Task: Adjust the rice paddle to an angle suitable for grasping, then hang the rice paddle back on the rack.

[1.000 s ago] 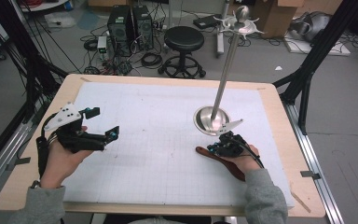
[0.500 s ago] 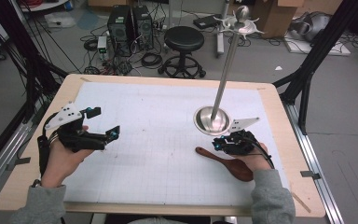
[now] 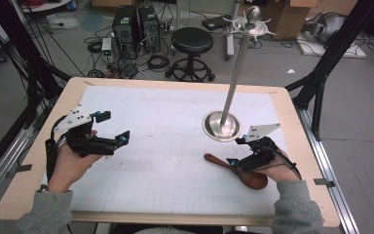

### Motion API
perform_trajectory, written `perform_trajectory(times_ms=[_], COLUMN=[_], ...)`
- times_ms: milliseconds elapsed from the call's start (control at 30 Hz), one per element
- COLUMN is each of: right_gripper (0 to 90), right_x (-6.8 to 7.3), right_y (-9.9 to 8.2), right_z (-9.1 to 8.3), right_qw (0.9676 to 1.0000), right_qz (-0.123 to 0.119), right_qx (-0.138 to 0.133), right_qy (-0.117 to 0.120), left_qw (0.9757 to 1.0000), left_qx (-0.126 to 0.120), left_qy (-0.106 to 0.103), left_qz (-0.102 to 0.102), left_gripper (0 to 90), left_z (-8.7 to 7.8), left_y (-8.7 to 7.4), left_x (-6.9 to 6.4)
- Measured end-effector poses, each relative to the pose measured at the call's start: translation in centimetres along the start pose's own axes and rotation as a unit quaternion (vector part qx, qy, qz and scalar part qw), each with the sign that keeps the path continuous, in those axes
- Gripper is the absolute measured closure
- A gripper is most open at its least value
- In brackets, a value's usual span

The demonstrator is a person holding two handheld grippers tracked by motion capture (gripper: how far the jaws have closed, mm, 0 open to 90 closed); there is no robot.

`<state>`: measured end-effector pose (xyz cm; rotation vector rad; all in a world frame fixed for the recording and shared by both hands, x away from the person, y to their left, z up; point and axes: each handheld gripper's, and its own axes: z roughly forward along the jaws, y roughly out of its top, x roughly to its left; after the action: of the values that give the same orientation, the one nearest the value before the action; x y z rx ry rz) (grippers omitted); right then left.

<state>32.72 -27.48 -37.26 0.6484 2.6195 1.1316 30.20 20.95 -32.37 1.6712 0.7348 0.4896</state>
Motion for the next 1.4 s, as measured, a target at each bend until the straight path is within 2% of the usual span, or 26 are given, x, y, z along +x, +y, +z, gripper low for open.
perform_trajectory(times_ms=[67,233,367,433,467,600,767,900,967,1033,1067,1100,1200,1400], right_gripper=[11.7,10.6,10.7,10.7,10.7,11.9,13.0,13.9,15.0,16.6,17.0,17.0,17.0,20.9], right_x=[0.2,0.3,0.0,-0.2,-0.2,-0.2,-0.1,-0.1,-0.1,0.0,-0.1,-0.1,-0.1,-0.3], right_y=[0.0,-0.2,-0.7,-1.0,-1.2,-1.1,-1.1,-1.1,-1.1,-1.1,-1.2,-1.2,-1.4,-1.6], right_z=[-0.5,-0.8,-0.8,-0.6,-0.4,-0.4,-0.4,0.3,0.4,0.7,1.1,1.1,1.9,2.4], right_qw=[1.0,0.9999,0.9999,0.9999,0.9996,0.9996,0.9991,0.9971,0.9967,0.9955,0.9941,0.9941,0.9915,0.9898], right_qz=[-0.004,-0.009,-0.001,0.005,0.006,0.006,0.003,0.004,0.003,0.0,0.003,0.003,0.002,0.006], right_qx=[0.003,0.002,0.006,0.013,0.025,0.025,0.042,0.075,0.081,0.092,0.107,0.107,0.128,0.14], right_qy=[0.009,0.012,0.011,0.01,0.008,0.01,0.009,0.01,0.01,0.019,0.019,0.019,0.02,0.026], left_qw=[1.0,1.0,0.9999,0.9999,0.9999,1.0,1.0,0.9998,0.9998,0.9998,0.9998,0.9998,0.9999,0.9998], left_qx=[0.001,0.004,0.003,0.001,0.0,-0.002,0.001,-0.003,-0.001,-0.001,0.002,0.002,0.002,0.008], left_qy=[-0.001,-0.004,-0.011,-0.012,-0.012,-0.008,-0.008,-0.019,-0.022,-0.02,-0.019,-0.019,-0.016,-0.018], left_qz=[-0.001,-0.001,-0.001,0.0,0.002,0.0,0.0,-0.001,0.0,-0.001,-0.002,-0.002,-0.003,-0.005], left_gripper=[1.8,1.8,1.8,1.8,1.8,1.8,1.8,1.8,1.8,1.8,1.8,1.8,1.8,1.8], left_z=[0.2,0.5,0.6,0.6,0.5,0.4,0.5,0.6,0.6,0.6,0.6,0.6,0.5,0.6], left_y=[0.0,0.0,0.1,0.2,0.3,0.3,0.2,0.3,0.4,0.3,0.2,0.2,0.1,-0.1], left_x=[0.0,-0.1,-0.3,-0.4,-0.4,-0.3,-0.4,-0.8,-0.9,-0.8,-0.7,-0.7,-0.6,-0.6])
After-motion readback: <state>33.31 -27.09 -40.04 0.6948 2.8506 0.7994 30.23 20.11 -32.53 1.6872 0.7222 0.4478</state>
